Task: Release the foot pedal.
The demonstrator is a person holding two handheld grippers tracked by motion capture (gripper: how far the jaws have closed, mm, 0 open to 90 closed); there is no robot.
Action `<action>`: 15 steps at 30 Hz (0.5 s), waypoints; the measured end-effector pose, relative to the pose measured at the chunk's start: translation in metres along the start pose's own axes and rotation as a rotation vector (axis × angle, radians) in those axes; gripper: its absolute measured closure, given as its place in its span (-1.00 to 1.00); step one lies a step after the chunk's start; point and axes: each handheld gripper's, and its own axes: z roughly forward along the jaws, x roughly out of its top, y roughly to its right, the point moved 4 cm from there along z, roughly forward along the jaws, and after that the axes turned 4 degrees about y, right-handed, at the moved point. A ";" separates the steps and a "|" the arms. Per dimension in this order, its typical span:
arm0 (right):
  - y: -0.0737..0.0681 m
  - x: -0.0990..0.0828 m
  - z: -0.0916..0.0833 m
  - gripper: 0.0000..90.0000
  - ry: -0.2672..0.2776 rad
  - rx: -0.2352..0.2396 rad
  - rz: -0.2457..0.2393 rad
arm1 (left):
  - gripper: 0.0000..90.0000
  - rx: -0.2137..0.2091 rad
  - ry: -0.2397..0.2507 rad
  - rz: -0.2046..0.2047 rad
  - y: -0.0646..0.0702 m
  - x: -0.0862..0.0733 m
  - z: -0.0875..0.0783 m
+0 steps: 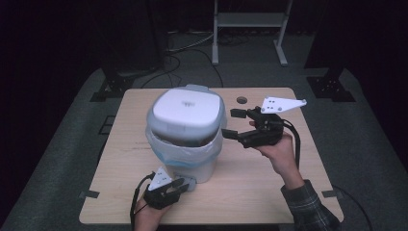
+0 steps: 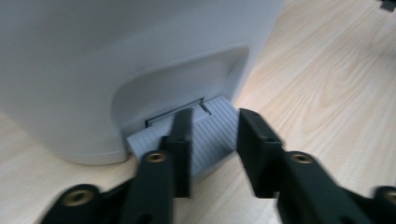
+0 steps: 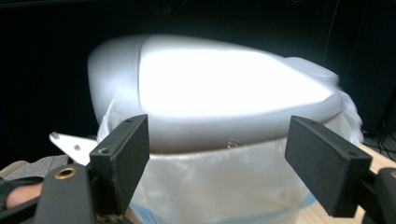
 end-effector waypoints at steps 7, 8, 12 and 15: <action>0.004 -0.010 -0.015 -0.54 -0.003 -0.041 0.002 | 0.03 0.004 -0.021 0.021 0.002 0.003 -0.018; 0.005 -0.011 -0.017 -0.54 -0.002 -0.044 0.004 | -0.01 0.008 -0.025 0.021 0.001 0.003 -0.021; 0.007 -0.017 -0.023 -0.54 -0.007 -0.065 0.005 | -0.16 0.014 -0.031 0.024 -0.002 0.003 -0.026; 0.012 -0.028 -0.031 -0.59 -0.043 -0.109 0.003 | -0.34 0.032 -0.049 0.034 -0.008 0.003 -0.033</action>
